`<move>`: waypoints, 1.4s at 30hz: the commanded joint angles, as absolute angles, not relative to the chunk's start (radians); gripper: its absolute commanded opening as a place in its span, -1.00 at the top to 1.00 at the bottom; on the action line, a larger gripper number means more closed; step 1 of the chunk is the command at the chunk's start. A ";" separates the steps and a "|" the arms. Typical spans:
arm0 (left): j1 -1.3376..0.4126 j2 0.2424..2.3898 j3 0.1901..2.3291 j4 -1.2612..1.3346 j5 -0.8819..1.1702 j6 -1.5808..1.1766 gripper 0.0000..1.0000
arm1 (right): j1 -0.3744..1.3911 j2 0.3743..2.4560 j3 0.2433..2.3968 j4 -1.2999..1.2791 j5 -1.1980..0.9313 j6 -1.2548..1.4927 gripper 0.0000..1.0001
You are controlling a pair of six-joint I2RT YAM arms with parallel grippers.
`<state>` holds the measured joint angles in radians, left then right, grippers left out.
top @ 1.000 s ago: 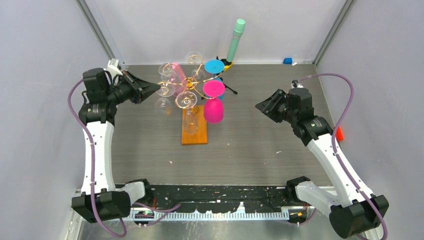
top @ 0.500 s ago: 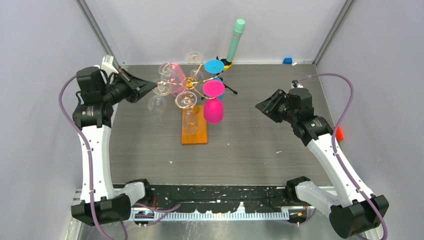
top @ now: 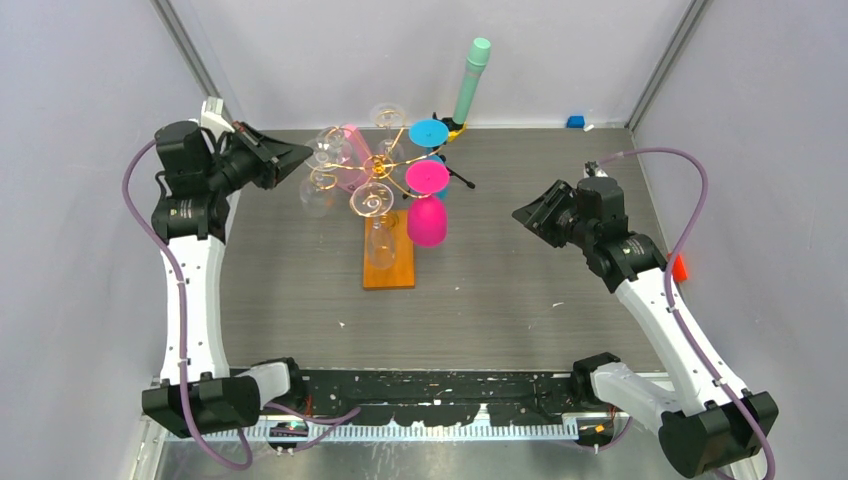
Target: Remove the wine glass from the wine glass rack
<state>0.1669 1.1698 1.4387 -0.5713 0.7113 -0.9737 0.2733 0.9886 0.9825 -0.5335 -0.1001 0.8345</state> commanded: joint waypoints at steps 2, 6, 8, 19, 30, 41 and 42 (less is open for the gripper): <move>0.141 1.183 1.433 -0.360 0.798 -1.056 1.00 | 0.279 0.963 0.988 -0.520 -0.076 0.831 0.11; 0.123 1.181 1.428 -0.353 0.808 -1.062 1.00 | 0.278 0.954 0.987 -0.526 -0.077 0.837 0.11; 0.122 1.164 1.415 -0.358 0.809 -1.063 1.00 | 0.279 0.944 0.985 -0.528 -0.077 0.839 0.11; 0.115 1.056 1.344 -0.447 0.828 -1.046 1.00 | 0.279 0.903 0.954 -0.494 -0.156 0.822 -0.11; 0.115 0.959 1.351 -0.576 0.720 -1.020 1.00 | 0.279 0.788 0.882 -0.345 -0.330 0.795 -0.27; 0.115 0.783 1.314 -0.690 0.647 -1.073 1.00 | 0.431 0.753 0.787 0.110 -0.560 0.816 -0.28; 0.115 0.761 1.303 -0.702 0.647 -1.082 1.00 | 0.491 0.761 0.792 0.149 -0.550 0.790 -0.28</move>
<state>0.1139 0.8440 1.3186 -0.6762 0.6586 -1.0470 0.3653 0.7700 0.7910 -0.1455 -0.4873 0.8188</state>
